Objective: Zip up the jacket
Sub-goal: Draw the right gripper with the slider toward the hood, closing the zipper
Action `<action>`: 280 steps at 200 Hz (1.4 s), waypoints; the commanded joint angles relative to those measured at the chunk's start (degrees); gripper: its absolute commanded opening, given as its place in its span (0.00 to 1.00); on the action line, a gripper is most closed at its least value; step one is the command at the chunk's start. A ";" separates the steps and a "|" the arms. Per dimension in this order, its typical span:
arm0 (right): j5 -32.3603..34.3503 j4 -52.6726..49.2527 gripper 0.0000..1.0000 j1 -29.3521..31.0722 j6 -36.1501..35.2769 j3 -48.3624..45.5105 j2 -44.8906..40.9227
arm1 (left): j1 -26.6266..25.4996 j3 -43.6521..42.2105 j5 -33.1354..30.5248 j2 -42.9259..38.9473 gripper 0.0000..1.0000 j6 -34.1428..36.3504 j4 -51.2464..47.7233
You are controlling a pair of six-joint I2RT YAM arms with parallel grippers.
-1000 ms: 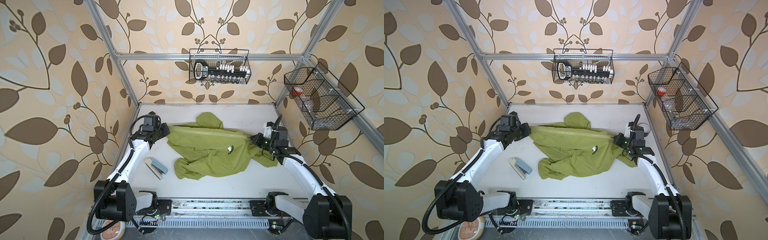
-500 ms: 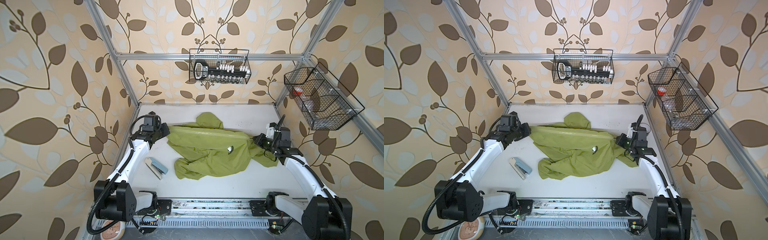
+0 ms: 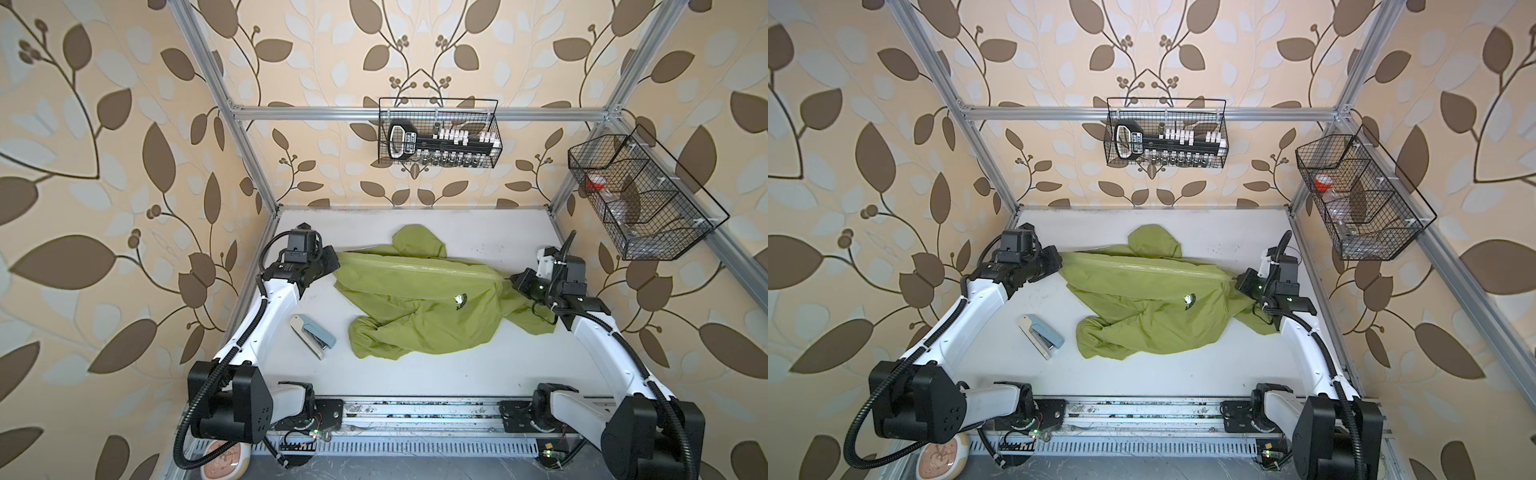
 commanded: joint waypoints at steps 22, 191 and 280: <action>1.39 -0.88 0.00 -2.28 -1.87 0.79 -0.56 | 0.65 0.11 -3.23 -1.28 0.00 -0.19 1.46; -0.44 -2.06 0.00 -8.18 -3.50 0.15 -0.47 | 0.90 0.12 -3.06 -1.21 0.00 -0.19 1.62; 2.28 -0.81 0.00 -7.97 -0.69 -0.86 -0.96 | 1.23 0.38 -2.75 -1.33 0.00 -0.28 1.80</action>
